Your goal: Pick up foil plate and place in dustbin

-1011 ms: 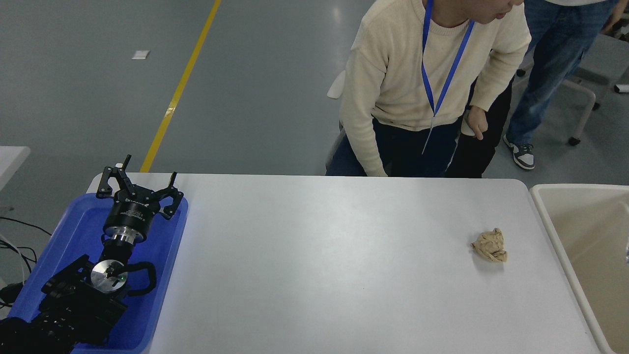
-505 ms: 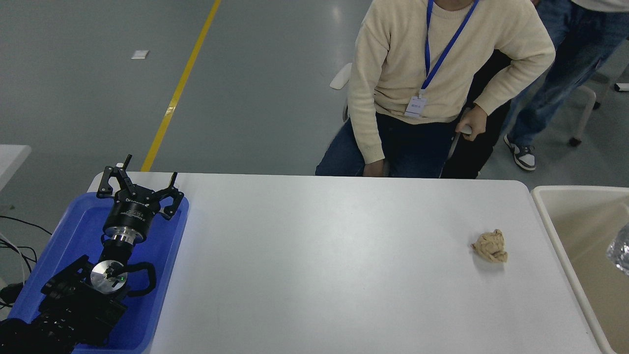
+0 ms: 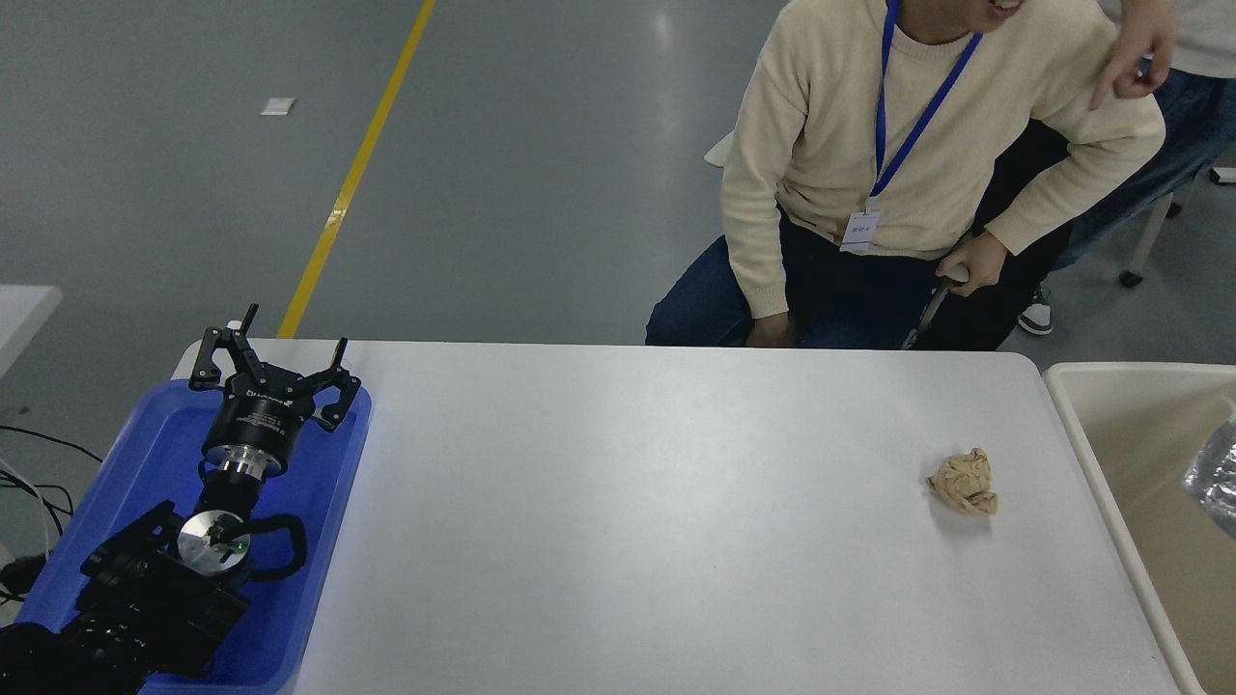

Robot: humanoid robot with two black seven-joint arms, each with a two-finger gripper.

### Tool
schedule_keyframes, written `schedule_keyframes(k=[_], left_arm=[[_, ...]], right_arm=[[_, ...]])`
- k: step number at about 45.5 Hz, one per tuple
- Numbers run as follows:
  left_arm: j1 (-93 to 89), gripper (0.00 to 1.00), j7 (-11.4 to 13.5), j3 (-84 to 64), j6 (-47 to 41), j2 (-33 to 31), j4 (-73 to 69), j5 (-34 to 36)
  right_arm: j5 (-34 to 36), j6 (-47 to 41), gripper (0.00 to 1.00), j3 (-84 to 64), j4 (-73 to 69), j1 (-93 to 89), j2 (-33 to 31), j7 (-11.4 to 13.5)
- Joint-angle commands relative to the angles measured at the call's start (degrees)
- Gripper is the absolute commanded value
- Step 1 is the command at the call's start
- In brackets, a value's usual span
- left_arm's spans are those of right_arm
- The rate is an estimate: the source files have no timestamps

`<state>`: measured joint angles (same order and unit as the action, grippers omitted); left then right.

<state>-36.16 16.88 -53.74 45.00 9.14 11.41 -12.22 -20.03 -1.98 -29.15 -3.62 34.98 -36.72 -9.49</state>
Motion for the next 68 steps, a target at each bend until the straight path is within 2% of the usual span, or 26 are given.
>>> schedule_keyframes(k=[1, 13, 16, 19, 22, 24, 33, 38, 43, 50, 54, 61, 68], left_arm=[[-0.1, 1.0, 0.0, 0.0, 0.0, 0.0, 0.0, 0.0], [0.0, 1.0, 0.0, 0.0, 0.0, 0.0, 0.0, 0.0], [0.0, 1.0, 0.0, 0.0, 0.0, 0.0, -0.1, 0.0], [0.0, 1.0, 0.0, 0.0, 0.0, 0.0, 0.0, 0.0], [-0.1, 1.0, 0.0, 0.0, 0.0, 0.0, 0.0, 0.0], [0.0, 1.0, 0.0, 0.0, 0.0, 0.0, 0.0, 0.0], [0.0, 1.0, 0.0, 0.0, 0.0, 0.0, -0.1, 0.0], [0.0, 1.0, 0.0, 0.0, 0.0, 0.0, 0.0, 0.0], [0.0, 1.0, 0.0, 0.0, 0.0, 0.0, 0.0, 0.0], [-0.1, 1.0, 0.0, 0.0, 0.0, 0.0, 0.0, 0.0], [0.0, 1.0, 0.0, 0.0, 0.0, 0.0, 0.0, 0.0], [-0.1, 1.0, 0.0, 0.0, 0.0, 0.0, 0.0, 0.0], [0.0, 1.0, 0.0, 0.0, 0.0, 0.0, 0.0, 0.0]], right_arm=[[1.2, 3.5, 0.0, 0.9, 2.8, -2.1, 2.3, 0.0], [1.2, 3.6, 0.0, 1.6, 2.2, -2.0, 1.9, -0.1], [1.2, 3.7, 0.32, 1.6, 2.2, -1.9, 1.6, -0.1], [1.2, 3.7, 0.51, 1.6, 2.2, -1.8, 1.6, -0.1], [1.2, 3.9, 0.75, 1.8, 2.2, -1.5, 1.6, -0.1], [1.2, 4.3, 0.81, 2.3, 2.2, -1.4, 1.4, -0.1], [1.7, 5.7, 0.9, 5.7, 1.3, -1.3, 1.4, -0.1], [1.6, 5.7, 0.91, 8.1, -1.6, -0.9, 0.7, -0.1], [1.7, 5.6, 0.91, 9.2, -7.9, 1.4, -4.0, 0.0], [1.7, 5.5, 0.91, 8.1, -23.9, 5.4, -13.0, -0.1], [1.6, 5.2, 0.97, 7.2, -30.9, 7.9, -16.4, -0.1], [1.5, 4.9, 0.99, -2.4, -43.5, 16.8, -21.1, -0.1], [1.5, 4.6, 0.99, -18.6, -52.4, 29.2, -21.5, -0.1]])
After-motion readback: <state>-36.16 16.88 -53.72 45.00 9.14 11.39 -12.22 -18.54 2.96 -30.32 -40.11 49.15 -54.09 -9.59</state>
